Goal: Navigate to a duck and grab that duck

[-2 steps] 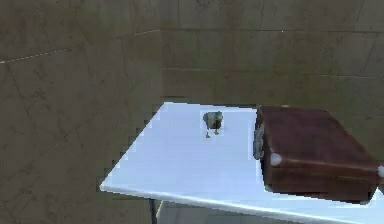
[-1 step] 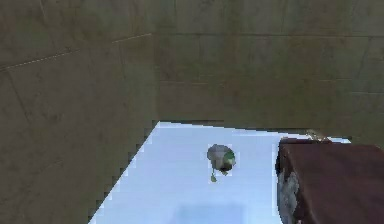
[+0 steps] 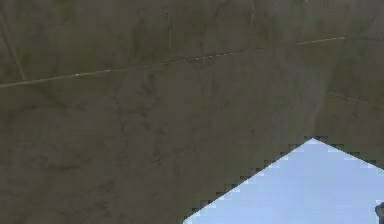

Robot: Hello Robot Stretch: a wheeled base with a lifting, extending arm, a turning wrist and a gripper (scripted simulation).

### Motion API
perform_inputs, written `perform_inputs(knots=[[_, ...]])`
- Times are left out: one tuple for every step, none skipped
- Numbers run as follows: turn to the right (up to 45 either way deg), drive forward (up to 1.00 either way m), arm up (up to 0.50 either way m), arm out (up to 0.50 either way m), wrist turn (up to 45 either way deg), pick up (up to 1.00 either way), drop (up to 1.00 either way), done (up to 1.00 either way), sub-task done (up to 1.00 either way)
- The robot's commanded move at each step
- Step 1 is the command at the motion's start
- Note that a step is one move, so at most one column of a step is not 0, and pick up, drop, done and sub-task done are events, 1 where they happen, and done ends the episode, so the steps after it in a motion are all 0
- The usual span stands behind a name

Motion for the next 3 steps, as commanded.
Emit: perform_inputs(knots=[[-30.0, 0.0, 0.0, 0.0, 0.0, 0.0, 0.0, 0.0, 0.0], [0.0, 0.0, 0.5, 0.0, 0.0, 0.0, 0.0, 0.0, 0.0], [0.0, 0.0, 0.38, 0.0, 0.0, 0.0, 0.0, 0.0, 0.0]])
